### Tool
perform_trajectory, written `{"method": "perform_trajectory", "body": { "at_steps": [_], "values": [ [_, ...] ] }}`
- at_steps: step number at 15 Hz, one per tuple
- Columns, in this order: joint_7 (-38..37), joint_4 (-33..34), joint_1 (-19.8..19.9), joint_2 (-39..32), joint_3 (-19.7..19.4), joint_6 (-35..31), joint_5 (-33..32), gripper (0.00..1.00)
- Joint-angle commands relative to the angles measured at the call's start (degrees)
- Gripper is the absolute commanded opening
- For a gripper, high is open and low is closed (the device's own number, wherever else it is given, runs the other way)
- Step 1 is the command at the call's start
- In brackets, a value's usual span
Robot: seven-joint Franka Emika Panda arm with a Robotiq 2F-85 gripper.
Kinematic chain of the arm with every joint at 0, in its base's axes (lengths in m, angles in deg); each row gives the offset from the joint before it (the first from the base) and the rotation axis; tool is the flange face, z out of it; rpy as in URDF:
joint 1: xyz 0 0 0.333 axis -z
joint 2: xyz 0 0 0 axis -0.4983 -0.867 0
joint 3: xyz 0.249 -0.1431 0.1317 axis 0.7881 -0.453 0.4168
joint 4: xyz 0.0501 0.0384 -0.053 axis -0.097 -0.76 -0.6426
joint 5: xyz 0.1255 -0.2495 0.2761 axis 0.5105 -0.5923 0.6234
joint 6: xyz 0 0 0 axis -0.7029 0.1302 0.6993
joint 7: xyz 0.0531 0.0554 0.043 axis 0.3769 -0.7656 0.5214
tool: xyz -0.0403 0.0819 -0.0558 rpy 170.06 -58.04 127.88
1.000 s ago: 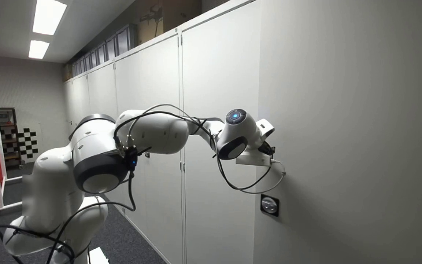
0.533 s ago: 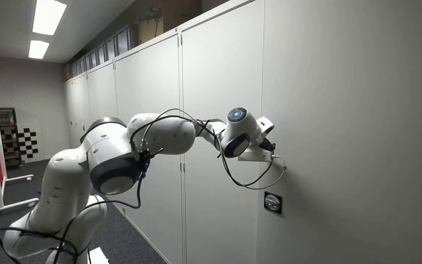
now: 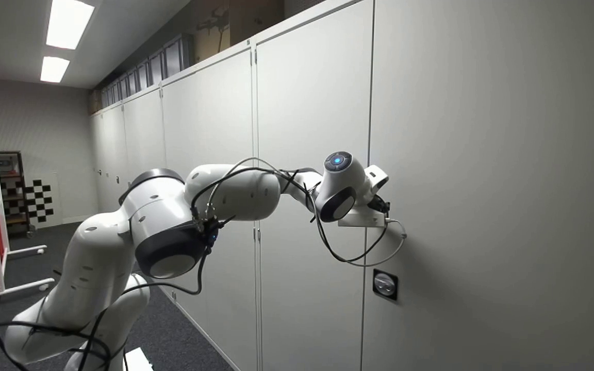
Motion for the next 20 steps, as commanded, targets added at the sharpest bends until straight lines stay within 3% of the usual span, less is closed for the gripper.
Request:
{"method": "perform_trajectory", "body": {
  "at_steps": [1, 6, 20],
  "values": [
    [-1.6, 3.8, -2.1, 2.5, 0.2, 1.2, -2.0, 0.0],
    [-3.7, 1.2, 0.8, 1.0, 2.0, 1.6, -1.0, 0.0],
    [-3.6, 0.2, 1.3, 1.0, 1.9, 1.3, -2.2, 0.01]
  ]
}}
